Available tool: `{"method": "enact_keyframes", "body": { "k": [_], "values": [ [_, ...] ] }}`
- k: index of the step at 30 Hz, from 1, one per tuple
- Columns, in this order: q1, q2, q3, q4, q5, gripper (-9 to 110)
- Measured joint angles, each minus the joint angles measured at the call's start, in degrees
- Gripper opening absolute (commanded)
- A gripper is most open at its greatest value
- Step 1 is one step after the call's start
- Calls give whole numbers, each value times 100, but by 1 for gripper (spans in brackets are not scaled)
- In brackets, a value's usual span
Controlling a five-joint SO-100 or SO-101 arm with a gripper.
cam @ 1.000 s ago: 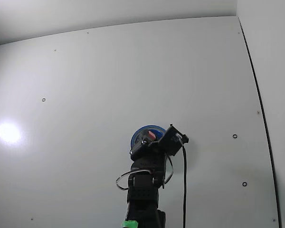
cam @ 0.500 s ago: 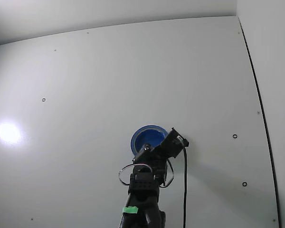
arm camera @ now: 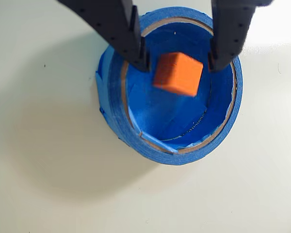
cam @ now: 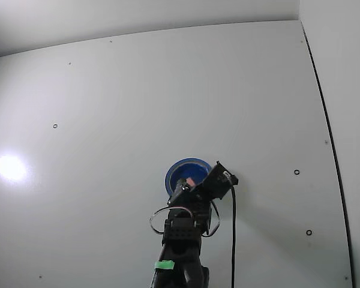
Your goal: Grasp a block and put it in the bin.
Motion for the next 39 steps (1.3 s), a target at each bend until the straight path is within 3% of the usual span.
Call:
{"method": "enact_keyframes", "body": {
  "k": [3,11,22,30,39],
  "values": [
    [0,0,0,0,0,-2],
    [9,1397,114,0,264,0],
    [9,5098,817,0,3524,0],
    [9,4570,1389,202,4342,0],
    [-97,4104,1582,2118,4342,0]
  ]
}}
